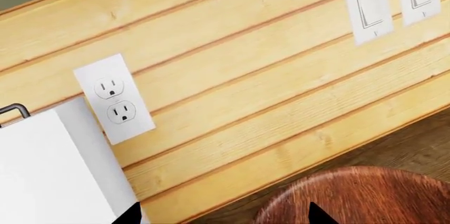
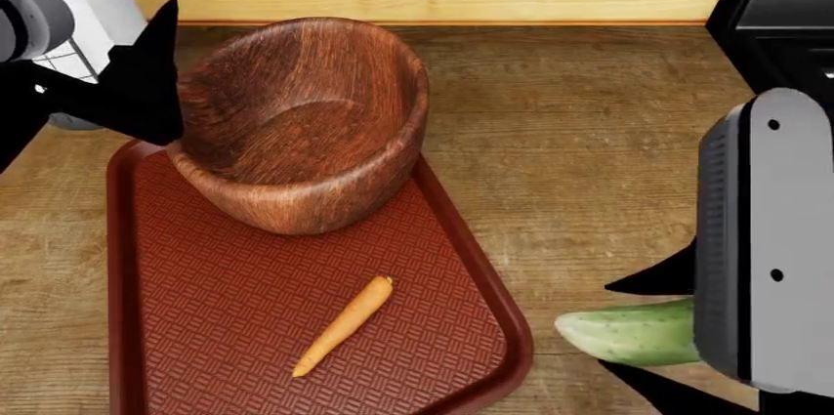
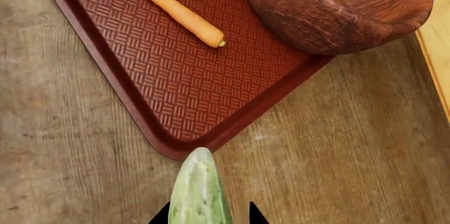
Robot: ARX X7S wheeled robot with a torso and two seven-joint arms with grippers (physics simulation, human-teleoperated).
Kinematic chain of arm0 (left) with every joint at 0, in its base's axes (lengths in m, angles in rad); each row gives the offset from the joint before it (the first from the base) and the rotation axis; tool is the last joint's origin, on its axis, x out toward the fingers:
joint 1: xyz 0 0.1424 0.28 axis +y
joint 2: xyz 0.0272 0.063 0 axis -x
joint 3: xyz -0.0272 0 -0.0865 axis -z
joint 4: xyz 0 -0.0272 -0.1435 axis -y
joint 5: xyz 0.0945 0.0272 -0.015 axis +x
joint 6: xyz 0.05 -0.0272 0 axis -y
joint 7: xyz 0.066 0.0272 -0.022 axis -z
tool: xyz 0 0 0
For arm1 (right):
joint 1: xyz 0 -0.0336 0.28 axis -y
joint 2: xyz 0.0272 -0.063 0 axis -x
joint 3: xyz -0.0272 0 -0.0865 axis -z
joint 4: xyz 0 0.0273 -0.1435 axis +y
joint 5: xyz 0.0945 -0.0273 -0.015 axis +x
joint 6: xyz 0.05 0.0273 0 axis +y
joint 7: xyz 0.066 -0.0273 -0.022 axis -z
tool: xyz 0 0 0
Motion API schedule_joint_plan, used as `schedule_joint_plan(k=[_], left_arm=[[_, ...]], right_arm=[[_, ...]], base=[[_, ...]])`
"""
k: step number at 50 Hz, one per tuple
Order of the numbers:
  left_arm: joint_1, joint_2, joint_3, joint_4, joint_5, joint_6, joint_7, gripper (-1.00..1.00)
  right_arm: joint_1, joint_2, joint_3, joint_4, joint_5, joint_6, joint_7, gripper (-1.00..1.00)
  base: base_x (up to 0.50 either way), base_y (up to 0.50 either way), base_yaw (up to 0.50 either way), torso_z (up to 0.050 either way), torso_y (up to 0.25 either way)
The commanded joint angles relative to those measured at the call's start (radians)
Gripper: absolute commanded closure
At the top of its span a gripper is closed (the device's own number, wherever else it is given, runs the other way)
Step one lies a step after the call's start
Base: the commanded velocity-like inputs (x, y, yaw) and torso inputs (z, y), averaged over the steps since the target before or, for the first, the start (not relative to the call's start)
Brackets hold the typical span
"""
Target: Place the two vegetables and bowl onto the tray for setting up a vegetable dip station.
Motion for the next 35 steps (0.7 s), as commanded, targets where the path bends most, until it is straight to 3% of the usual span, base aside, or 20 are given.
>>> schedule_joint_plan(k=[1, 35], left_arm=[[-0.014, -0.001, 0.004, 0.003, -0.011, -0.011, -0.01, -1.0], [-0.005, -0.023, -0.015, 0.008, -0.029, -0.001, -0.015, -1.0]], right_arm=[[-0.069, -0.035, -0.065, 0.045, -0.351, -0.106, -0.205, 1.0], [-0.123, -0.23, -0.203, 0.158, -0.571, -0.243, -0.292, 1.0]], base=[[0.0, 0.0, 0.0, 0.0, 0.0], [0.0, 0.0, 0.0, 0.0, 0.0]])
